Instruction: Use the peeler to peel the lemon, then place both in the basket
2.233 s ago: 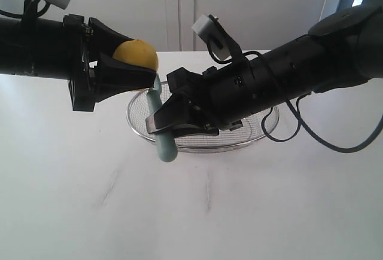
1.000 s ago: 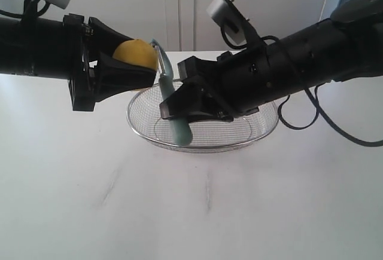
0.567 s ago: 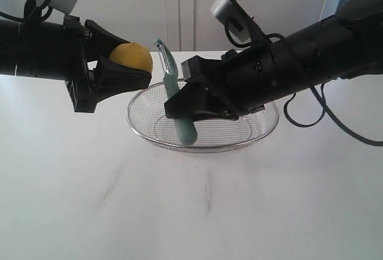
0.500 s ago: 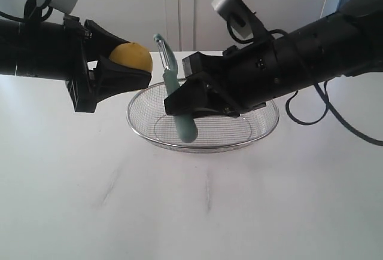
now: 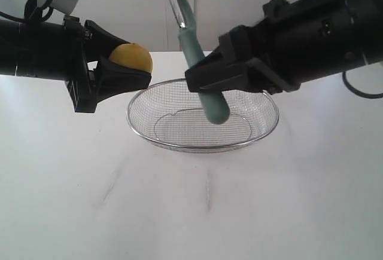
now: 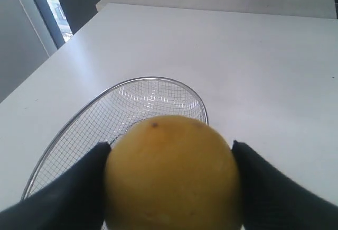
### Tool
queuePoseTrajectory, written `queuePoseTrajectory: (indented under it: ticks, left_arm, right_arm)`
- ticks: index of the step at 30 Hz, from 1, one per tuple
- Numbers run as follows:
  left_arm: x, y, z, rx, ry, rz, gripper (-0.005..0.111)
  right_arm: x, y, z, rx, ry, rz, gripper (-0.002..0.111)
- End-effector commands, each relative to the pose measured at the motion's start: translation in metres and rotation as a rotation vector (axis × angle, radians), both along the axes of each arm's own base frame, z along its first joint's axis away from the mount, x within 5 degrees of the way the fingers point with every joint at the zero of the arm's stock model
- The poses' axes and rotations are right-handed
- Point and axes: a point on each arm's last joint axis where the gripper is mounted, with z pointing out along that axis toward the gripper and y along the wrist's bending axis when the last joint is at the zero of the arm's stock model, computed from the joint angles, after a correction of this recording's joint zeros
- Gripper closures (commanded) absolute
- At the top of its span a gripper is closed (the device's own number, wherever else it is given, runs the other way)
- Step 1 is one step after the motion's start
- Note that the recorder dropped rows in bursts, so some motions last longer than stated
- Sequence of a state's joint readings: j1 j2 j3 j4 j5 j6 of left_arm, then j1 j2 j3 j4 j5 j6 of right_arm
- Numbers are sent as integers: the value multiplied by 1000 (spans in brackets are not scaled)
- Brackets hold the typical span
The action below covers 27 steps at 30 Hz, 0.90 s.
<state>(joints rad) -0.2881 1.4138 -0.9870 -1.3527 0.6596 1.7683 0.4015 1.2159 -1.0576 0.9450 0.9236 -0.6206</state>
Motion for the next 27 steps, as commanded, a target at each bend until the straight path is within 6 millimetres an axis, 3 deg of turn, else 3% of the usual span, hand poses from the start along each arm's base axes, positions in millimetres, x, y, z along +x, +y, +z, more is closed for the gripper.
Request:
queuePoseTrajectory:
  ticks: [1, 6, 14, 21, 27]
  left_arm:
    - [-4, -2, 5, -38, 13, -27, 107]
    - [-7, -3, 7, -49, 12, -44, 107]
    - [-13, -1, 17, -52, -40, -53, 107]
    - [-13, -1, 17, -51, -40, -53, 107]
    - [-13, -1, 17, -51, -40, -53, 107]
  right_arm:
    - [3, -11, -5, -119, -7, -90, 108]
    - [19, -9, -28, -214, 32, -93, 108]
    - [44, 13, -92, -94, 319, -156, 108]
    - [47, 36, -102, 155, 418, 24, 108]
    - [47, 37, -100, 179, 419, 29, 108]
